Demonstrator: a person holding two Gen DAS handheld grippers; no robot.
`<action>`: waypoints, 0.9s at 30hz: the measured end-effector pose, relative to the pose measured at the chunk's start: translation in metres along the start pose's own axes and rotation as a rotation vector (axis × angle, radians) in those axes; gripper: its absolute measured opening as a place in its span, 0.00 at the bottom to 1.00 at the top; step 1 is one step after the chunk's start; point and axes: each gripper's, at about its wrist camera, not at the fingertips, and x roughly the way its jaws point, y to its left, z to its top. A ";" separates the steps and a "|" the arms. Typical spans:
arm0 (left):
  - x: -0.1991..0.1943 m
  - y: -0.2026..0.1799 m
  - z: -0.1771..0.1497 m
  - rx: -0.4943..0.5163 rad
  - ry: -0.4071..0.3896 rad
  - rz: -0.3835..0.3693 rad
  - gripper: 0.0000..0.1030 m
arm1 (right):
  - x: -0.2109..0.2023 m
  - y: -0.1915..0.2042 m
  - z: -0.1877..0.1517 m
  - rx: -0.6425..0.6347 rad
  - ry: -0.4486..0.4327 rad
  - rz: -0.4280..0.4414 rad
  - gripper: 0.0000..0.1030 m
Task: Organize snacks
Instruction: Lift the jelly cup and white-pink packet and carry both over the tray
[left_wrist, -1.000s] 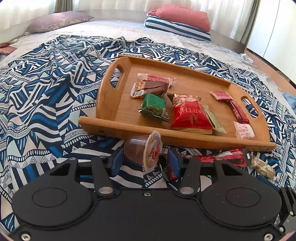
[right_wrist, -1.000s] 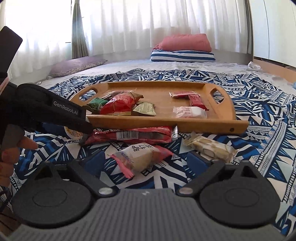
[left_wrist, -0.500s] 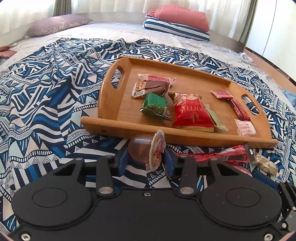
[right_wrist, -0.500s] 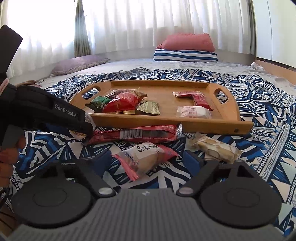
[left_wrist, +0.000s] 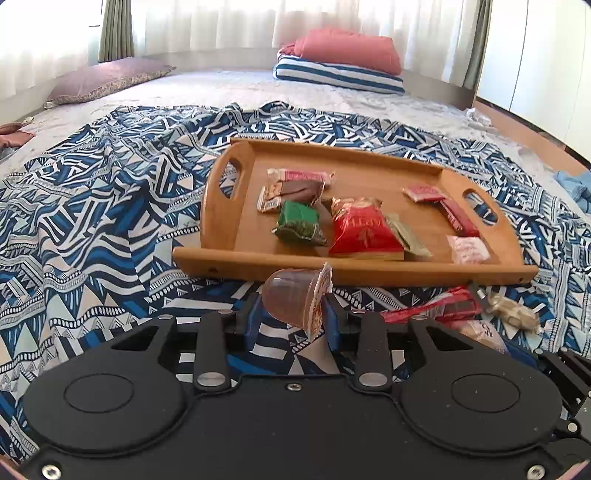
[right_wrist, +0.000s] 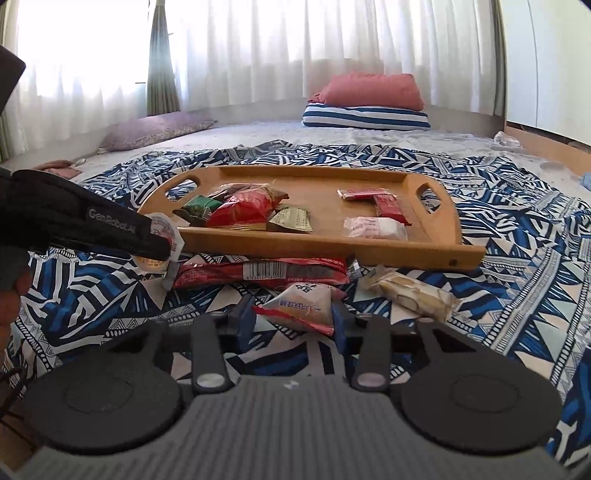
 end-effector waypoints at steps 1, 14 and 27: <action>-0.002 0.000 0.001 -0.003 -0.004 -0.002 0.32 | -0.002 -0.001 0.000 0.004 -0.003 -0.002 0.45; -0.018 -0.003 0.017 0.009 -0.046 -0.028 0.32 | -0.026 -0.028 0.014 0.079 -0.058 -0.068 0.45; -0.015 -0.016 0.053 0.041 -0.067 -0.059 0.32 | -0.020 -0.053 0.059 0.080 -0.122 -0.088 0.45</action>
